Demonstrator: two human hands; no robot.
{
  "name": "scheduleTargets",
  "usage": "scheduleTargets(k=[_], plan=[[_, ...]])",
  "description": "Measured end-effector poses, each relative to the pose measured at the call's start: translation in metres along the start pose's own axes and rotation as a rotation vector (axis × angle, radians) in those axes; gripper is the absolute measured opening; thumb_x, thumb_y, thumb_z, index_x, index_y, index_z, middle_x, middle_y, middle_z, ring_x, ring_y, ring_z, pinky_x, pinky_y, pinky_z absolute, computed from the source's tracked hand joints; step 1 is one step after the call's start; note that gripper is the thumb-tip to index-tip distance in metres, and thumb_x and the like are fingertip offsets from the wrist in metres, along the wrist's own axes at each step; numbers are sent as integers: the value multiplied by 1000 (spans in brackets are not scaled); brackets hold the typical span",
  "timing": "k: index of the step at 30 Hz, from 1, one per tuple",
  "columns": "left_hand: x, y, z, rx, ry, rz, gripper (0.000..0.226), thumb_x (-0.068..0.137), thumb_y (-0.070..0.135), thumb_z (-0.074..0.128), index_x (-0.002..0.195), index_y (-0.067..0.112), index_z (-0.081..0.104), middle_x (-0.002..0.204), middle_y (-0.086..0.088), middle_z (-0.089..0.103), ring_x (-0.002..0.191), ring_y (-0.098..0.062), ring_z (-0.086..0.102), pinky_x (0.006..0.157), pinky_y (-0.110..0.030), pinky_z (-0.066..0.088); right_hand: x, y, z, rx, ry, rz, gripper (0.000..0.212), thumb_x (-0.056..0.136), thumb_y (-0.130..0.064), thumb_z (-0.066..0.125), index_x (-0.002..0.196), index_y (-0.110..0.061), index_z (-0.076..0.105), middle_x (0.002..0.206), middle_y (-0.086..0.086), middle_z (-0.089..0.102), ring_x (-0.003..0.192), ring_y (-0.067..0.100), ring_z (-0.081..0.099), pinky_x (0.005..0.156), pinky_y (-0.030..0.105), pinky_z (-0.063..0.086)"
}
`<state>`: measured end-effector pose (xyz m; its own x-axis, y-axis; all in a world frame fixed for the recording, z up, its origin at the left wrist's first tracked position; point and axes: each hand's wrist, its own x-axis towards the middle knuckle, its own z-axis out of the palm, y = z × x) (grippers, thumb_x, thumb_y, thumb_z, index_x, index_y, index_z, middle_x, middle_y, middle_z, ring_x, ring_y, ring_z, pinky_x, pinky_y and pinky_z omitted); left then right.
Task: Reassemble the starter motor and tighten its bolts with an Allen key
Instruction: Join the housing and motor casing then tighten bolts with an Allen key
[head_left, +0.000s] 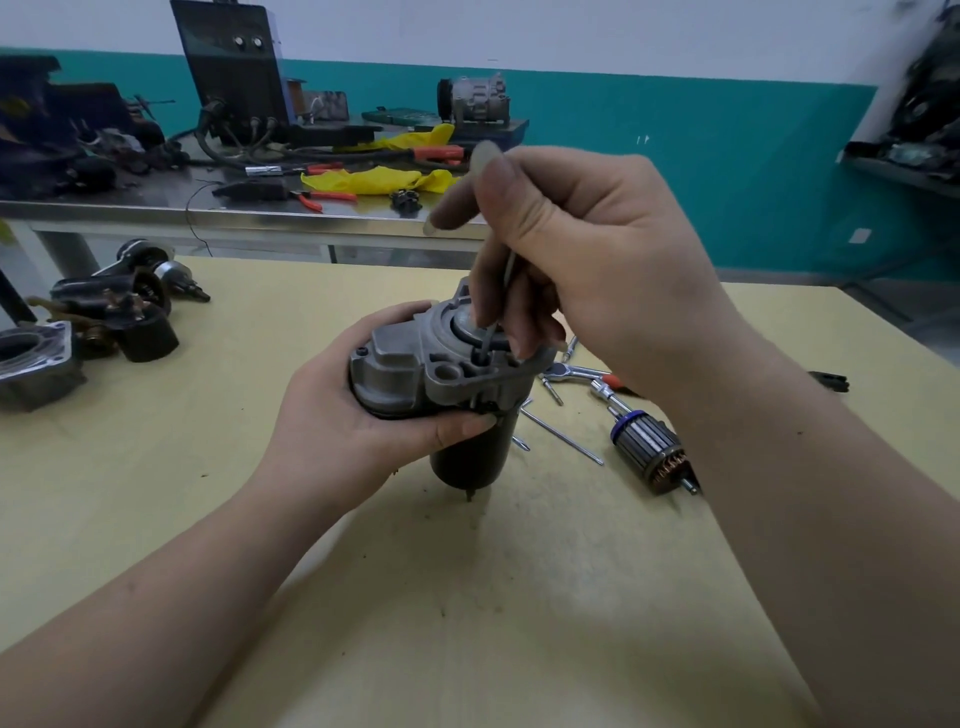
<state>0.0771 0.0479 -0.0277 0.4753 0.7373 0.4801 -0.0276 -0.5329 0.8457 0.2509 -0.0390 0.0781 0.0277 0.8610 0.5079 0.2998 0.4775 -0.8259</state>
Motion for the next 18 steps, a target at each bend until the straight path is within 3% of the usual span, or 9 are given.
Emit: scheduleTargets(k=[5,8,10,13,18], plan=[[0,1,2,-4,4,18,76,50,40,98,119,52,68,116,27,77,107,6,73,83,-6,54,-1,3,6,-152,134,-14,22,112,-17,48,116,-13,70,59,13,68,35,24,56,37,21,40],[0,2,1,-16,14,12,72,48,41,99,109,67,70,114,26,78,105,6,74,82,-6,54,-1,3,10,-1,122,46,16,109,-30,58,105,-17,67,61,13,69,37,24,57,36,22,39],[0,0,1,-21,18,7,74,49,37,100,112,61,71,115,21,80,106,1,75,84,-10,57,1,3,5,138,35,109,19,106,-35,59,101,-17,64,66,16,69,41,25,58,39,23,37],[0,-2,0,-25,3,-9,80,50,34,100,123,44,69,117,17,80,109,-2,75,86,-15,59,0,6,-3,215,-21,93,8,104,-19,61,104,-11,64,73,17,72,46,25,60,40,25,41],[1,-2,-1,-31,-10,-16,89,48,40,99,131,38,67,121,21,78,112,1,73,89,-11,56,-15,25,14,74,296,-201,5,101,-6,69,105,-8,71,75,16,76,48,28,67,43,27,49]])
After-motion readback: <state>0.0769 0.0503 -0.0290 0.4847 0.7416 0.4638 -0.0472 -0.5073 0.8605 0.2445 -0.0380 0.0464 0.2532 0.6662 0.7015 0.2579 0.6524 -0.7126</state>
